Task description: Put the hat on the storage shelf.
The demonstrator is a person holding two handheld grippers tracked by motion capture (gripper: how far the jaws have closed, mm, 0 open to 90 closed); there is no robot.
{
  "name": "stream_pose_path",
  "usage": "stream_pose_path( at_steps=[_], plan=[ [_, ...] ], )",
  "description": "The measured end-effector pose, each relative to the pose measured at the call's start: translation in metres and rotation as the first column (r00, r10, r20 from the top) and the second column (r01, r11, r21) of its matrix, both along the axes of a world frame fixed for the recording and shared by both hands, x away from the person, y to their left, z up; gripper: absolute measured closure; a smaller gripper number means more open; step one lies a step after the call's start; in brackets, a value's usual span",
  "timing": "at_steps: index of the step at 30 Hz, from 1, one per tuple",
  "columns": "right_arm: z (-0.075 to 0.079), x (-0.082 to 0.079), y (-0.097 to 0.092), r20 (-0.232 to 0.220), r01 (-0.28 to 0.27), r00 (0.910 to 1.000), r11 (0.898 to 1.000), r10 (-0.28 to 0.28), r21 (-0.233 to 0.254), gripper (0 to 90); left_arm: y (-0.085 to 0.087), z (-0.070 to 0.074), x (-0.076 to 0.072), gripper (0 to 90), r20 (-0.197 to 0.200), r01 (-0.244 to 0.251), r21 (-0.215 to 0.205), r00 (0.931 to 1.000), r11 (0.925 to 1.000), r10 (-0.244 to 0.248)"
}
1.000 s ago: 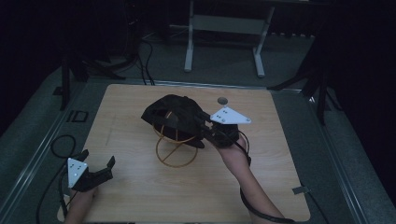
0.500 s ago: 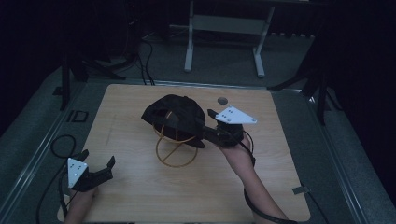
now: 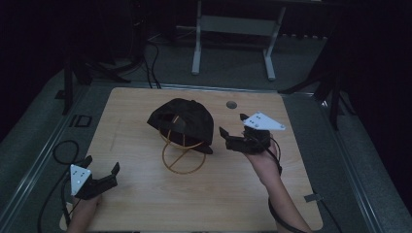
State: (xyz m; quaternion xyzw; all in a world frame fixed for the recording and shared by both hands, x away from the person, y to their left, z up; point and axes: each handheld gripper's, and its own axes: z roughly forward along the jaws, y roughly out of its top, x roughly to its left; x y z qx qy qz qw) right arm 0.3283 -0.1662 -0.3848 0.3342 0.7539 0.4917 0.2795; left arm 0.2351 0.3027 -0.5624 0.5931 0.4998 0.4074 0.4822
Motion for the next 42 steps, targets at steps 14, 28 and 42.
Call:
stream_pose_path(
  at_steps=[14, 28, 42],
  plan=[
    [-0.032, -0.002, -0.052, -0.043, 0.066, 0.9969, 0.998, -0.065, 0.006, 13.8, 0.000, 0.000, 0.000, 1.7, -0.003, -0.004, -0.008, 1.0000, 1.0000, 0.004],
    [-0.075, -0.006, -0.098, -0.076, 0.165, 0.9835, 0.986, -0.164, 0.007, 13.7, 0.000, 0.000, 0.000, 1.7, -0.003, -0.003, -0.001, 1.0000, 1.0000, 0.003],
    [-0.121, -0.014, -0.148, -0.116, 0.270, 0.9566, 0.963, -0.267, 0.005, 13.7, 0.000, 0.000, 0.000, 1.7, -0.002, -0.003, 0.002, 1.0000, 1.0000, 0.003]
  ],
)
